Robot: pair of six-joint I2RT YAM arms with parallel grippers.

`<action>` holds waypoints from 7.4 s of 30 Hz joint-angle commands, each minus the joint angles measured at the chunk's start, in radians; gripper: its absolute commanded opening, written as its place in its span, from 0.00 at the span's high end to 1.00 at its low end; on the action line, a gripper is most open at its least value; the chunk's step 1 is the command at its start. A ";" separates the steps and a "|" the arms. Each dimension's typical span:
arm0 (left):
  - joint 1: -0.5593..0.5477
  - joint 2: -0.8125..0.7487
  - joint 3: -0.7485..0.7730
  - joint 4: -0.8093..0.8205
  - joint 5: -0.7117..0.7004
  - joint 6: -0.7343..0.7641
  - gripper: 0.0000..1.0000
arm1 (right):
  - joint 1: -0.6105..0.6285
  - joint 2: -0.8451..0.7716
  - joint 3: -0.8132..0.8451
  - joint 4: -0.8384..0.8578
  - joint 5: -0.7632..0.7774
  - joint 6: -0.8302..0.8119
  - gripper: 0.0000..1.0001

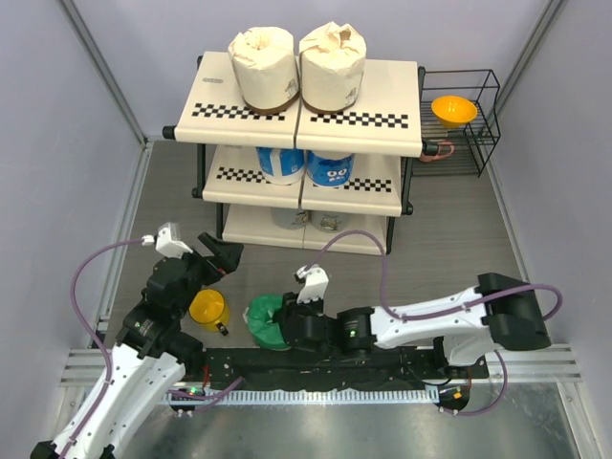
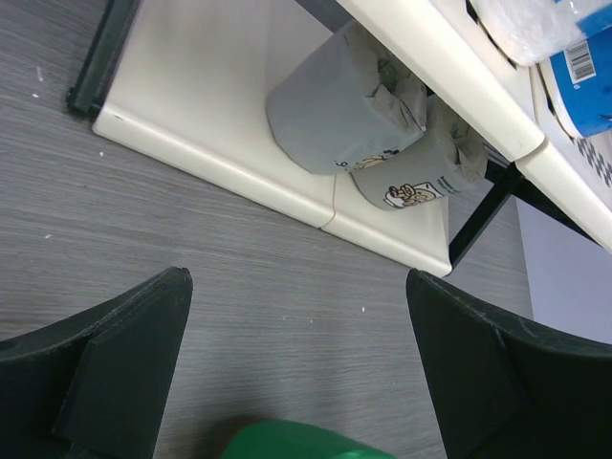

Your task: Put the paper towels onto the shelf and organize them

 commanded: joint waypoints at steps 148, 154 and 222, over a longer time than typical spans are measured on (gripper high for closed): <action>-0.003 -0.086 0.062 -0.115 -0.103 0.043 0.00 | -0.972 -0.071 1.192 -0.225 -0.296 -0.783 0.36; -0.003 -0.089 0.065 -0.120 -0.100 0.041 0.00 | -0.974 -0.063 1.219 -0.223 -0.302 -0.798 0.35; -0.003 -0.074 0.162 -0.164 -0.115 0.109 0.00 | -1.459 -0.020 1.022 -0.124 -0.969 -0.671 0.14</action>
